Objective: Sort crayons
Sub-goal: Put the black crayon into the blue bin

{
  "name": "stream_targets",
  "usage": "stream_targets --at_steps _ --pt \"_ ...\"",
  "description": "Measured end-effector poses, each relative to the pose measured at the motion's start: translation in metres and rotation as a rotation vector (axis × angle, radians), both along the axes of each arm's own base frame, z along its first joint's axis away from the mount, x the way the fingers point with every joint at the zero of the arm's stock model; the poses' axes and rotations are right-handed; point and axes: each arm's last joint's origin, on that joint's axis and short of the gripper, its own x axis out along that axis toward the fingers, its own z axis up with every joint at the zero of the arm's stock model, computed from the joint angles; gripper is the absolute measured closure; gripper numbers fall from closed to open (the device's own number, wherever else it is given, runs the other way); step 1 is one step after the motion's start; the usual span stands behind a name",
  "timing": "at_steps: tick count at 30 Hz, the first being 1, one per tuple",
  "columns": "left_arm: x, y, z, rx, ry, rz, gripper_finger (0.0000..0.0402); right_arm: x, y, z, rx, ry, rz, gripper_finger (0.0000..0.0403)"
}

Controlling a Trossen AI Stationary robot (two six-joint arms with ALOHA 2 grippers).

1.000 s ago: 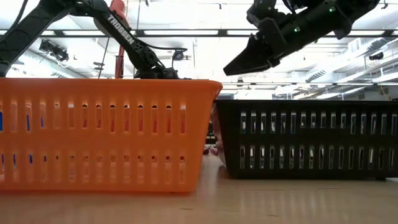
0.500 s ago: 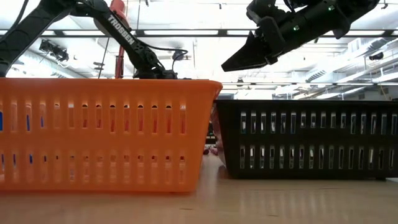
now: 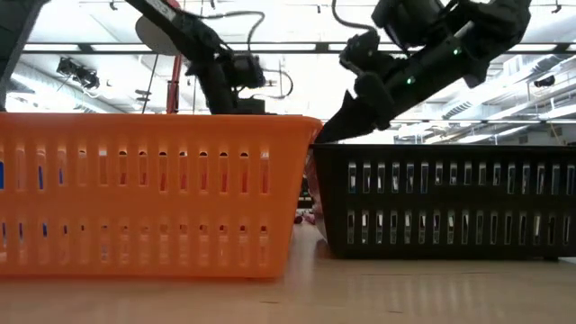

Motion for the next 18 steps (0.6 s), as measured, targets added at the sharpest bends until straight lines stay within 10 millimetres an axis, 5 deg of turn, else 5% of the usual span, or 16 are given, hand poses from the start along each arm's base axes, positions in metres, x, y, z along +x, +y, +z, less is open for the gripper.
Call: stream_targets --at_steps 10,18 --pt "-0.016 -0.067 -0.009 0.003 -0.110 -0.059 0.0260 0.014 -0.029 0.007 0.089 -0.002 -0.047 0.0235" --pt "-0.032 -0.098 -0.032 -0.003 -0.181 -0.076 0.0260 0.049 -0.062 0.009 0.062 0.013 -0.040 0.0235"
